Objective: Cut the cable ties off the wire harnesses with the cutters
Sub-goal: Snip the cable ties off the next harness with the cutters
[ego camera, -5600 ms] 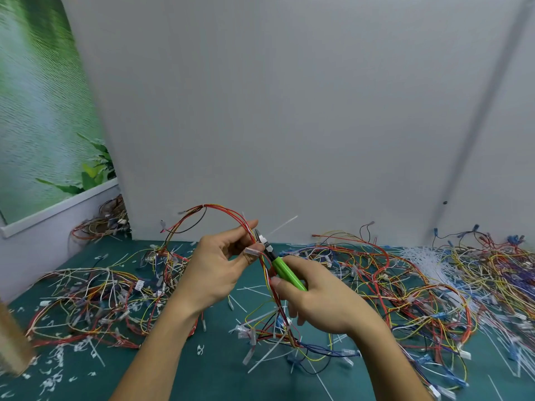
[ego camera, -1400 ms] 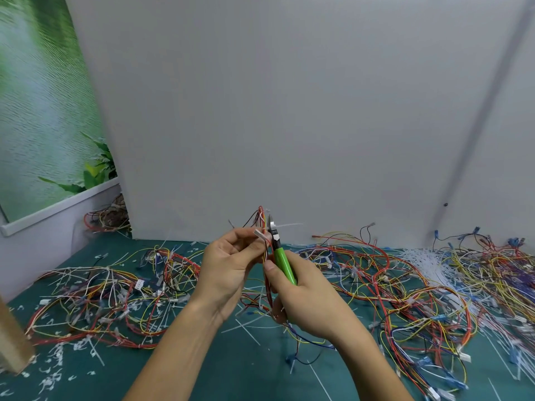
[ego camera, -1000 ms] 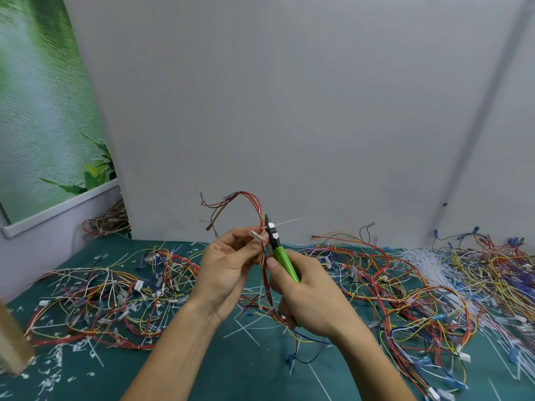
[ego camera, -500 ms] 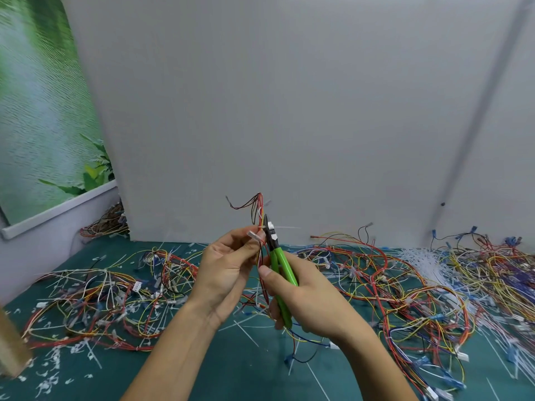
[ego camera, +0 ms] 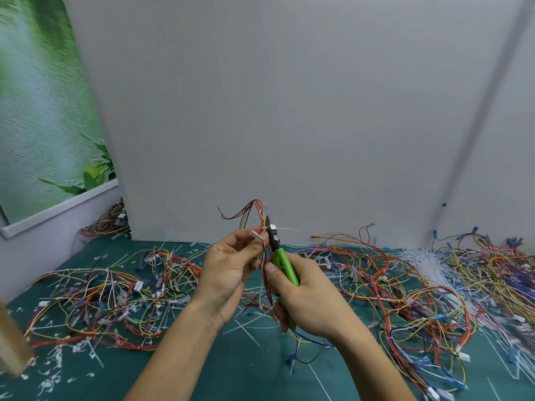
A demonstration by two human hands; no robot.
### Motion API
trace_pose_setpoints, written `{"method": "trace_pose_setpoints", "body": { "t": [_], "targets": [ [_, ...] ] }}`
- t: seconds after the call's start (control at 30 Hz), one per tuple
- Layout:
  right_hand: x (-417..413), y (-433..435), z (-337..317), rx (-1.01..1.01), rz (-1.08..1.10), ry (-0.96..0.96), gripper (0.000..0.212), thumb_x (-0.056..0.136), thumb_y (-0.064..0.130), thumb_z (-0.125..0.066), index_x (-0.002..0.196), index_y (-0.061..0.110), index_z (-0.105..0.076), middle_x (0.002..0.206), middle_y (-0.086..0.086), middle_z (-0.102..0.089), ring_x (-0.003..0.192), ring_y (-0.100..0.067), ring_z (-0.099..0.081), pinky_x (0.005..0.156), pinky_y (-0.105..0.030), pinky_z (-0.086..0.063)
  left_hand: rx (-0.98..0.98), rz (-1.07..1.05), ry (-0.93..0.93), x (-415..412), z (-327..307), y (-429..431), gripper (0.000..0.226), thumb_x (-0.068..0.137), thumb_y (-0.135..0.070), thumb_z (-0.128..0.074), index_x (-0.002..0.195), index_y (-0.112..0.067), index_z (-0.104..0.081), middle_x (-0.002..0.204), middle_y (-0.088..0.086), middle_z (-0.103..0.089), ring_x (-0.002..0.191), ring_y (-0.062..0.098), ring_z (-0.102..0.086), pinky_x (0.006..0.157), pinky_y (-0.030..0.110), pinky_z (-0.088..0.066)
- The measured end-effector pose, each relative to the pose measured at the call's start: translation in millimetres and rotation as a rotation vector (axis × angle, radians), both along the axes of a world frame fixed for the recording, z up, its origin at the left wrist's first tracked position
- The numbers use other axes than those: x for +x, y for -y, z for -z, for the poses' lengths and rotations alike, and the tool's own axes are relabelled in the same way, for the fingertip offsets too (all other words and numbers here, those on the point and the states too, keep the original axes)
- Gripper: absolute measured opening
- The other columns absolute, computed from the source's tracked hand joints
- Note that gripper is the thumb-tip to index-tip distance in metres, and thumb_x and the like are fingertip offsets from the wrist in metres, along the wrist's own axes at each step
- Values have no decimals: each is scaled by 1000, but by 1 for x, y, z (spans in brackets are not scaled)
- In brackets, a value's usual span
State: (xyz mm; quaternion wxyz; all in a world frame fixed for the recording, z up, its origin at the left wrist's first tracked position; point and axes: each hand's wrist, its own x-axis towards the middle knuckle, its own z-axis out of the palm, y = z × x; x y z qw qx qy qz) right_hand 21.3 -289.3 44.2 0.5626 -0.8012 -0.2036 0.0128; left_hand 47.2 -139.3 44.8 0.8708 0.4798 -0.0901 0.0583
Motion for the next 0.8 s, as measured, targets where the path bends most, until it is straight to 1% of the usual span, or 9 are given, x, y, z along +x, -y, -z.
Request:
{"method": "trace_pose_setpoints", "body": {
  "t": [0.07, 0.13, 0.23, 0.3, 0.4, 0.5, 0.63, 0.7, 0.8],
  "targets": [
    [-1, -2, 0, 2, -6, -13, 25, 106, 32, -53, 95, 11, -53, 73, -8, -53, 54, -20, -61, 48, -34, -57, 7, 2, -10, 1, 1, -1, 26, 62, -20, -81, 87, -15, -82, 90, 7, -74, 83, 21, -50, 75, 31, -42],
    [-1, -3, 0, -3, -13, -47, 20, 105, 36, -55, 95, 18, -55, 75, -9, -57, 58, -23, -66, 56, -44, -62, 25, 4, -26, 3, 3, -2, 24, 64, -19, -81, 88, -15, -81, 92, 9, -73, 86, 23, -50, 75, 32, -42],
    [1, -3, 1, -14, -4, -89, 19, 103, 39, -56, 96, 22, -55, 79, -7, -61, 63, -25, -71, 67, -59, -62, 57, -6, -46, 5, 6, -2, 21, 66, -18, -80, 87, -15, -81, 91, 8, -72, 82, 19, -52, 72, 31, -42],
    [3, -2, 3, -38, 13, -69, 19, 104, 37, -56, 92, 22, -55, 75, -7, -60, 58, -24, -69, 63, -55, -63, 58, -17, -53, 5, 7, -1, 20, 66, -18, -80, 86, -14, -81, 89, 7, -72, 74, 13, -53, 69, 29, -42],
    [6, -1, 5, -44, 47, -35, 23, 106, 32, -53, 87, 19, -53, 70, -8, -55, 49, -22, -60, 45, -40, -57, 68, -33, -42, 6, 7, 0, 23, 68, -15, -78, 90, -10, -77, 84, 3, -72, 63, 7, -51, 60, 22, -42],
    [6, 0, 5, -28, 55, -46, 24, 106, 30, -52, 87, 15, -53, 69, -8, -51, 47, -19, -56, 43, -31, -51, 97, -63, -34, 7, 8, -1, 30, 69, -15, -77, 98, -5, -73, 84, 3, -71, 59, 7, -49, 58, 23, -39],
    [4, 0, 2, -21, 40, -71, 27, 107, 30, -50, 87, 12, -52, 69, -8, -55, 45, -23, -61, 45, -41, -56, 108, -66, -29, 8, 10, -2, 26, 70, -16, -77, 95, -8, -75, 79, 2, -68, 58, 10, -43, 60, 25, -37],
    [3, 0, 1, 12, 27, -112, 26, 106, 31, -52, 91, 11, -54, 72, -5, -60, 51, -29, -67, 54, -52, -59, 112, -60, -30, 9, 11, -3, 23, 70, -16, -78, 92, -11, -77, 79, 2, -68, 58, 10, -43, 60, 25, -38],
    [2, -2, -1, 15, 21, -145, 24, 104, 36, -57, 98, 13, -56, 80, -6, -64, 66, -33, -75, 68, -55, -62, 129, -48, -27, 10, 12, -5, 22, 68, -20, -80, 89, -13, -80, 82, 5, -69, 61, 10, -45, 65, 27, -39]
  ]
}}
